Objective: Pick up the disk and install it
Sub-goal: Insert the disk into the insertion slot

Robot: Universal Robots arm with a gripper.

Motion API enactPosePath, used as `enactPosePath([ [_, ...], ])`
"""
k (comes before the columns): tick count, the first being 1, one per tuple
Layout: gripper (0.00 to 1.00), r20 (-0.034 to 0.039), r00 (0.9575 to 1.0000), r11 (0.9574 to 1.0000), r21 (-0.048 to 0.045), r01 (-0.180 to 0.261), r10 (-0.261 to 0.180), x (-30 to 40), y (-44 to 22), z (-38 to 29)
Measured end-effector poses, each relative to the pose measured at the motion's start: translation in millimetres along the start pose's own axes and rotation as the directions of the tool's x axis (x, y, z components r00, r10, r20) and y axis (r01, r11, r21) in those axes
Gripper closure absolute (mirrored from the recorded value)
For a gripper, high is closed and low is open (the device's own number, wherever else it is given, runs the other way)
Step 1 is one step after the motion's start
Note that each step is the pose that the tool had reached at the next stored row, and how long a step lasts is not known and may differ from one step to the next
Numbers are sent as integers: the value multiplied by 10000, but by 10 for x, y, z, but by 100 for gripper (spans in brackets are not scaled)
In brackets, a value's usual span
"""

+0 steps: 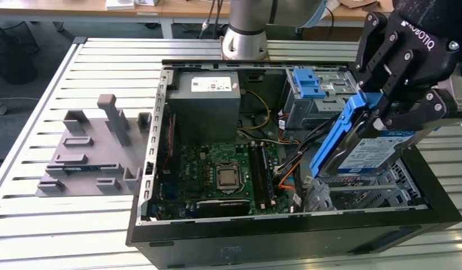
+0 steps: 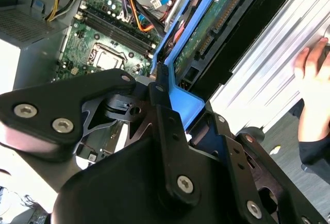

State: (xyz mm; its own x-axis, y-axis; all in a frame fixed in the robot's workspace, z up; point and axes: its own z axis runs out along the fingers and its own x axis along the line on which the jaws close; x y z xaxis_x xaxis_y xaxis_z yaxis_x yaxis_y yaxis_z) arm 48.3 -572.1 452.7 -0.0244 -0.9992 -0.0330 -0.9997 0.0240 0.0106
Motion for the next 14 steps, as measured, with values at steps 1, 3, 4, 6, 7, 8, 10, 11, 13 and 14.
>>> enactPosePath([
  [1, 64, 0, 10000, 10000, 0, 0, 0, -1, -21, 2],
  [3, 64, -2, 10000, 10000, 0, 0, 0, -1, -57, 6],
  [4, 64, -1, 10000, 10000, 0, 0, 0, -2, -72, 9],
  [6, 64, -2, 10000, 10000, 0, 1, -1, -2, -103, 15],
  [7, 64, -3, 10000, 10000, -1, 4, -4, -2, -118, 17],
  [8, 64, -2, 10000, 10000, 0, 6, -6, -3, -133, 19],
  [10, 64, -1, 10000, 10000, 0, 7, -7, -3, -163, 25],
  [11, 64, -1, 10000, 10000, 0, 8, -8, -4, -172, 29],
  [13, 64, -1, 10000, 10000, 0, 7, -7, -4, -188, 36],
  [14, 64, -1, 10000, 10000, 0, 8, -8, -4, -195, 40],
])
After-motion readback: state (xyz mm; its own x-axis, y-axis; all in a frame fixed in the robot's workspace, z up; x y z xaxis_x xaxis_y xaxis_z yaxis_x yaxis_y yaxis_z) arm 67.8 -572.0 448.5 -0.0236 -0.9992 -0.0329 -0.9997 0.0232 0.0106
